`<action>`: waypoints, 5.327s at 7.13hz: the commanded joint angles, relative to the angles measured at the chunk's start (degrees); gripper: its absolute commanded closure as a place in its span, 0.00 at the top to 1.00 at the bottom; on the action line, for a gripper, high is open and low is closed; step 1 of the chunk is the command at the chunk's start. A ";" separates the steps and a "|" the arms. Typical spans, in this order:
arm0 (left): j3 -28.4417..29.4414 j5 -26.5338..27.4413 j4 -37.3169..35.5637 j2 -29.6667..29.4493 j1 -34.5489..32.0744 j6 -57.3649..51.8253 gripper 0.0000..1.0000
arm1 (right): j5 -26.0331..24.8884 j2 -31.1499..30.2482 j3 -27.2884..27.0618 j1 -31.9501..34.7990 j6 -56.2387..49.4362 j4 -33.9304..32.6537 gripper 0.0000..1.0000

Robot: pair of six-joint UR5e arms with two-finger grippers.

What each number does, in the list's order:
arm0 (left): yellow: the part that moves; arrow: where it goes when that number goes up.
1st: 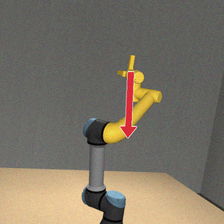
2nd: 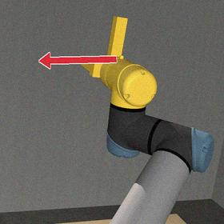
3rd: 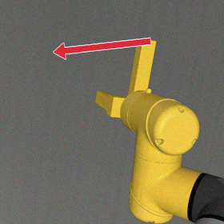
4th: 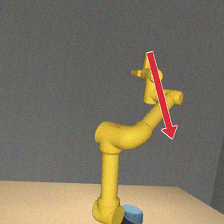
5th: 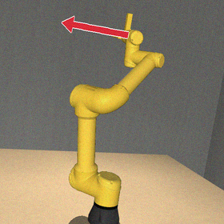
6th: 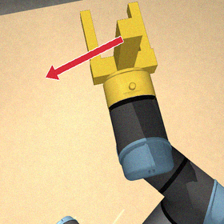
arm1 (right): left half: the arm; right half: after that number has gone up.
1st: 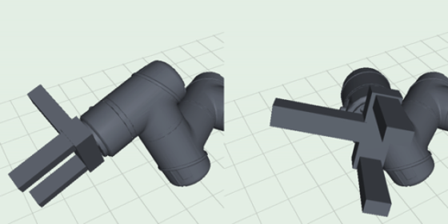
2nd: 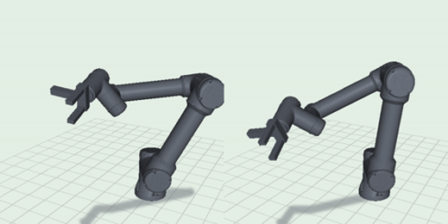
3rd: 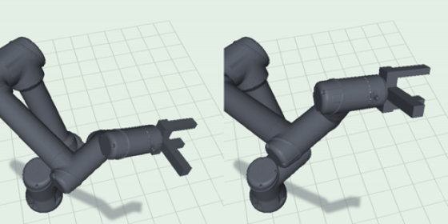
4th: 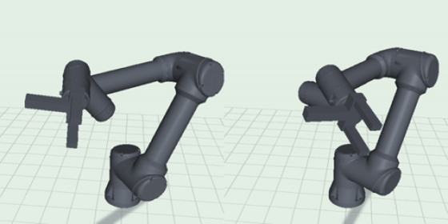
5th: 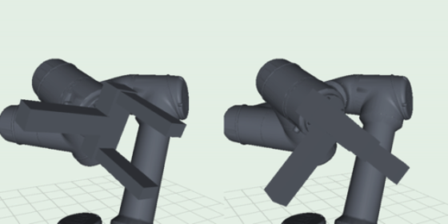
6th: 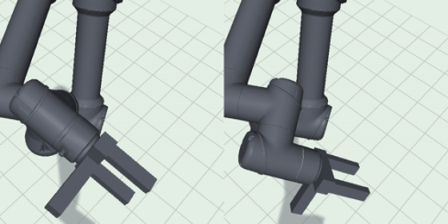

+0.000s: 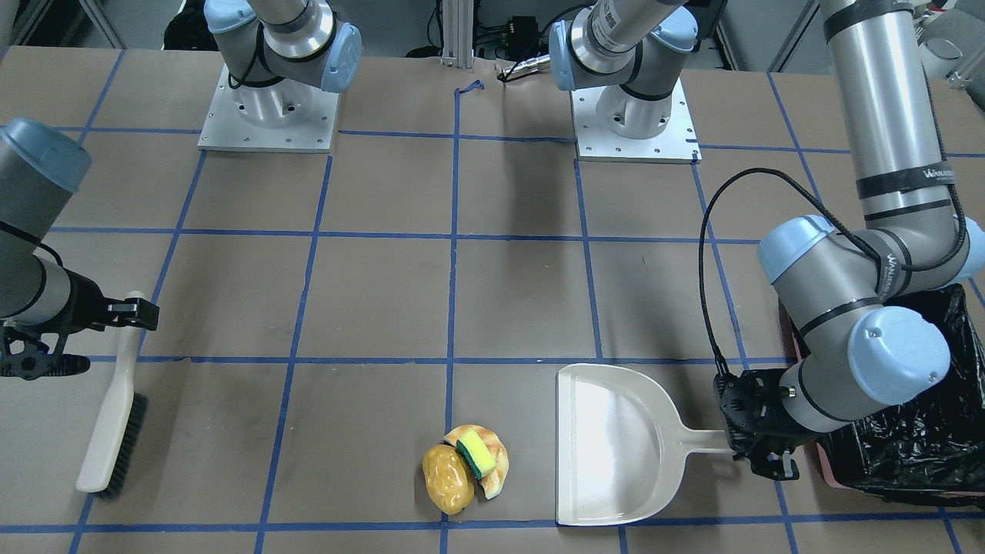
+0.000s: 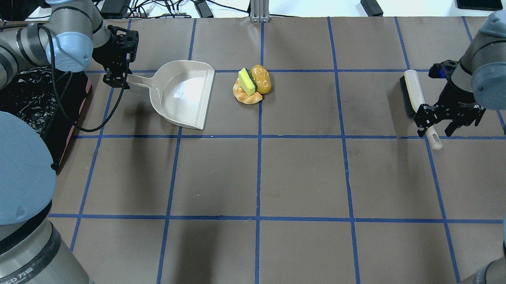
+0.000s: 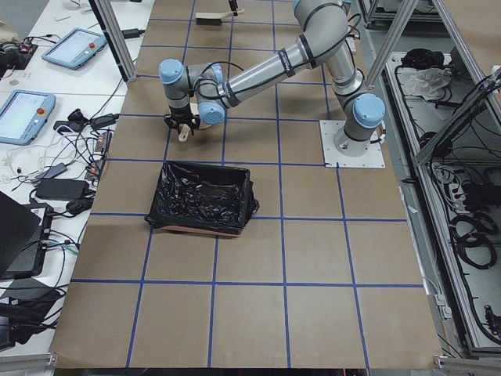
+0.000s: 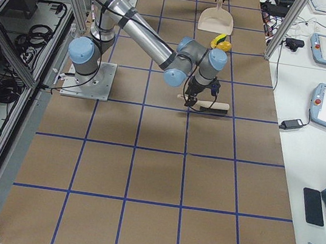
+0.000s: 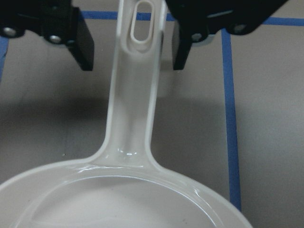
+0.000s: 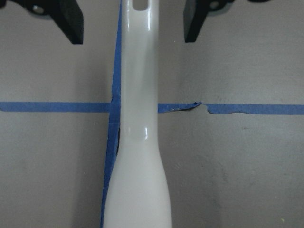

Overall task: Sweep and dump trash into bin
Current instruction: 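Close the right gripper on the white brush handle and lift it, then carry the brush with the right gripper toward the trash pile, then sweep the sponge and bread pieces into the dustpan with the right gripper's brush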

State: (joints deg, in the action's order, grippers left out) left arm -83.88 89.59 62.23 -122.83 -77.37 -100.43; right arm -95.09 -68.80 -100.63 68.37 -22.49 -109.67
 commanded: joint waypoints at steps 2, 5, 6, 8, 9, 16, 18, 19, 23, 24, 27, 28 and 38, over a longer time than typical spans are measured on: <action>0.04 -0.12 -0.09 -0.04 -0.07 -0.03 0.14 | -0.01 1.29 -0.01 -0.07 -0.01 -0.10 0.74; 0.04 0.05 0.00 0.22 -0.24 0.32 0.12 | -0.01 0.86 0.35 -0.08 0.25 -0.10 0.69; 0.30 0.58 0.00 0.31 -0.50 0.58 0.12 | -0.01 0.86 0.35 0.01 0.77 -0.01 0.67; 0.30 0.58 0.00 0.22 -0.59 0.58 0.12 | -0.01 1.12 0.35 0.01 1.66 -0.01 0.47; 0.30 0.58 0.00 0.14 -0.59 0.58 0.12 | 0.08 1.12 0.35 0.01 2.00 -0.01 0.32; 0.30 0.50 0.00 0.31 -0.59 0.58 0.12 | 2.63 0.85 4.99 1.15 3.59 0.25 0.00; 0.30 0.50 0.00 0.31 -0.59 0.58 0.12 | 2.63 0.94 5.53 4.82 5.85 -0.19 0.00; 0.30 0.58 0.00 0.22 -0.59 0.58 0.12 | 2.89 1.29 5.97 7.54 9.53 0.16 0.00; 0.30 0.41 0.00 0.31 -0.42 0.41 0.12 | 7.37 4.09 9.29 20.29 24.03 3.74 0.00; 0.30 0.06 0.00 0.22 -0.24 0.32 0.12 | 9.90 5.59 11.75 22.49 25.63 6.90 0.00; 0.30 -0.12 0.00 0.22 -0.24 0.32 0.12 | 10.63 8.31 16.25 27.51 30.74 10.62 0.00; 0.30 -0.12 0.00 0.22 -0.24 0.32 0.12 | 11.67 9.02 16.69 28.48 31.97 10.53 0.00; 0.30 -0.03 0.00 0.31 -0.24 0.32 0.12 | 15.90 15.17 23.89 40.25 42.86 8.96 0.00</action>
State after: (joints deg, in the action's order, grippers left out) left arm -83.58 89.49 62.23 -122.58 -77.61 -100.11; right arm -79.91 -54.66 -77.71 106.95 18.25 -100.27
